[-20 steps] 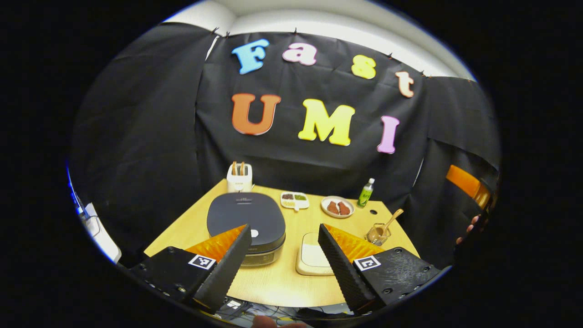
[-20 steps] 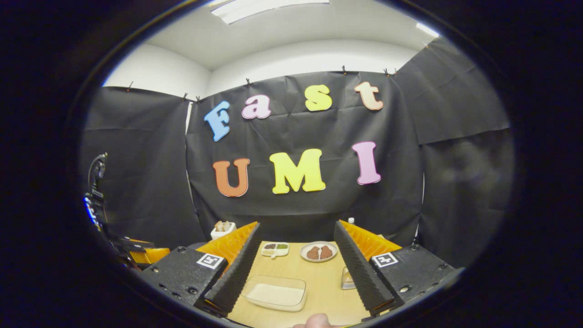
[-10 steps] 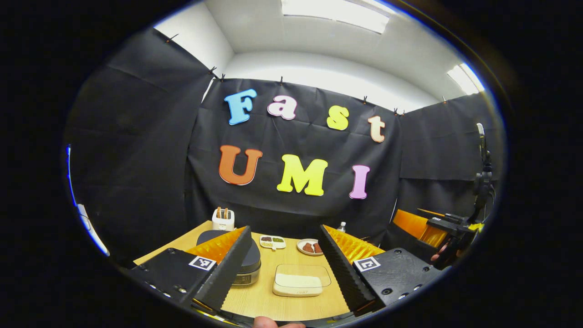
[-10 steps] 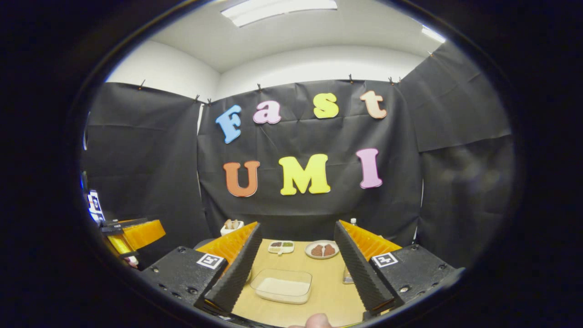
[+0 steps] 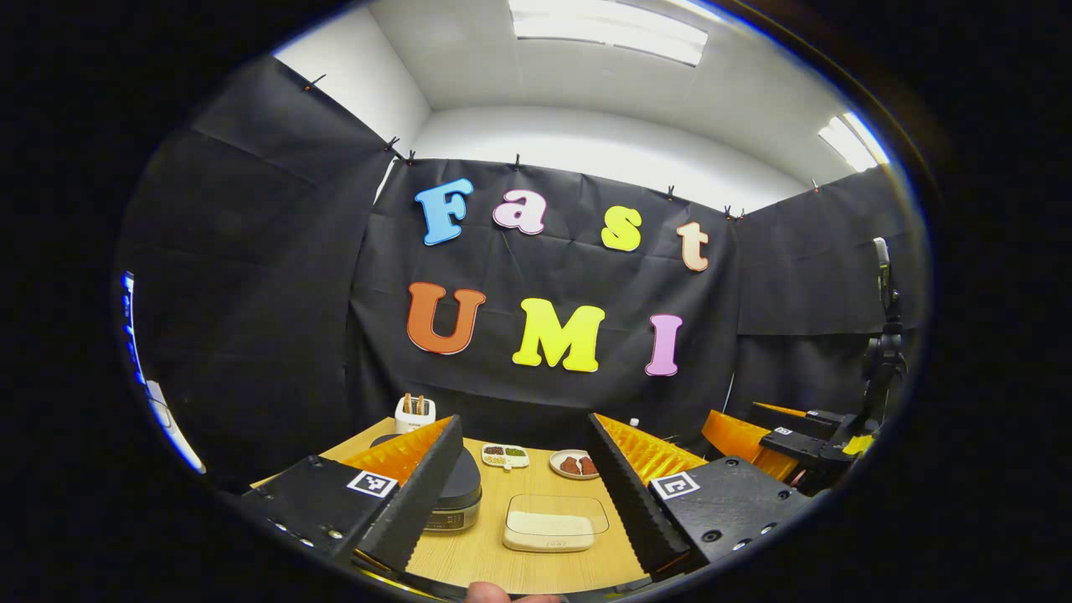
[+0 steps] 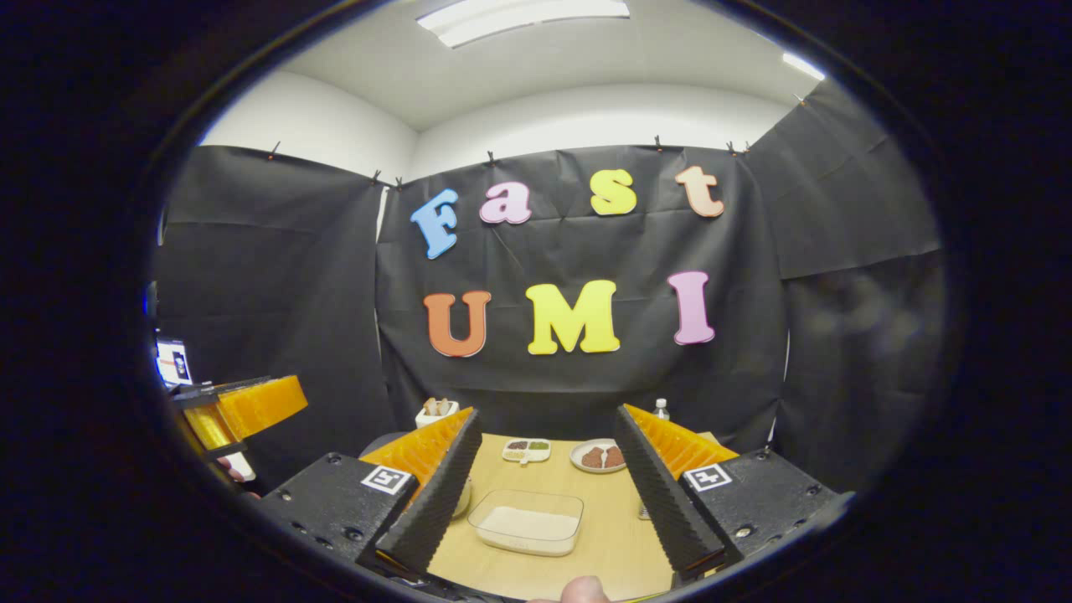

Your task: Close the left gripper, press the button to open the rice cooker; take a wooden spoon from the chopstick holder with the right hand, scoop a spoonful of rice and pour it into the rice cooker, then put the wooden spoon back into the chopstick holder.

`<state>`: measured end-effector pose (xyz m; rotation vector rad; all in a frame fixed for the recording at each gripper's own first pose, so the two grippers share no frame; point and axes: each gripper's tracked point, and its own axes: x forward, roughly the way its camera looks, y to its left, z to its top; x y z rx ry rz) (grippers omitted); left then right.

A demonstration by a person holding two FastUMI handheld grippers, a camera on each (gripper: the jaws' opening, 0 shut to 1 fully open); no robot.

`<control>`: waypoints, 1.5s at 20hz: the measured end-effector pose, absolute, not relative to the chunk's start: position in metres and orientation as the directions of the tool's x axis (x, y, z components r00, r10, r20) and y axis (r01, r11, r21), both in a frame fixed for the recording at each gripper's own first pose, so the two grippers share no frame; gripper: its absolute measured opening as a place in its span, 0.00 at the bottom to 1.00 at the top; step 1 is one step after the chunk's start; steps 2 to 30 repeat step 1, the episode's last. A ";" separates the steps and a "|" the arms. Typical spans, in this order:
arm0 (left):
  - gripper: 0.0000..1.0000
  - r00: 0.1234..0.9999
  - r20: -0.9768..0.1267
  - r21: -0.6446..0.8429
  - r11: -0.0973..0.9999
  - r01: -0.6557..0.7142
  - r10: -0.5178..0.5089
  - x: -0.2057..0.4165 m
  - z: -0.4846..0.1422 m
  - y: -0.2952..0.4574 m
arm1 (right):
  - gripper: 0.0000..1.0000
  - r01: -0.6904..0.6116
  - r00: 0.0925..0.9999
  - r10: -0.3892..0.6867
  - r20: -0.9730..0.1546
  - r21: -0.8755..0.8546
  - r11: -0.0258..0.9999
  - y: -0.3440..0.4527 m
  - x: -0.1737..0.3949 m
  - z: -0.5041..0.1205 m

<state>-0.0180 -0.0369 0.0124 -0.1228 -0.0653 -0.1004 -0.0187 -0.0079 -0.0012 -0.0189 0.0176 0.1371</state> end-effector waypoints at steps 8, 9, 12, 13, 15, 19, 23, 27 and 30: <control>0.95 0.993 0.070 -0.123 0.987 0.103 -0.095 -0.017 0.013 -0.038 | 1.00 -0.138 0.990 0.138 -0.015 -0.026 0.990 -0.007 -0.019 -0.001; 0.95 0.993 0.070 -0.123 0.987 0.103 -0.095 -0.017 0.013 -0.038 | 1.00 -0.138 0.990 0.138 -0.015 -0.026 0.990 -0.007 -0.019 -0.001; 0.95 0.993 0.070 -0.123 0.987 0.103 -0.095 -0.017 0.013 -0.038 | 1.00 -0.138 0.990 0.138 -0.015 -0.026 0.990 -0.007 -0.019 -0.001; 0.95 0.993 0.070 -0.123 0.987 0.103 -0.095 -0.017 0.013 -0.038 | 1.00 -0.138 0.990 0.138 -0.015 -0.026 0.990 -0.007 -0.019 -0.001; 0.95 0.993 0.070 -0.123 0.987 0.103 -0.095 -0.017 0.013 -0.038 | 1.00 -0.138 0.990 0.138 -0.015 -0.026 0.990 -0.007 -0.019 -0.001; 0.95 0.993 0.070 -0.123 0.987 0.103 -0.095 -0.017 0.013 -0.038 | 1.00 -0.138 0.990 0.138 -0.015 -0.026 0.990 -0.007 -0.019 -0.001; 0.95 0.993 0.070 -0.123 0.987 0.103 -0.095 -0.017 0.013 -0.038 | 1.00 -0.138 0.990 0.138 -0.015 -0.026 0.990 -0.007 -0.019 -0.001; 0.95 0.993 0.070 -0.123 0.987 0.103 -0.095 -0.017 0.013 -0.038 | 1.00 -0.138 0.990 0.138 -0.015 -0.026 0.990 -0.007 -0.019 -0.001; 0.95 0.993 0.070 -0.123 0.987 0.103 -0.095 -0.017 0.013 -0.038 | 1.00 -0.138 0.990 0.138 -0.015 -0.026 0.990 -0.007 -0.019 -0.001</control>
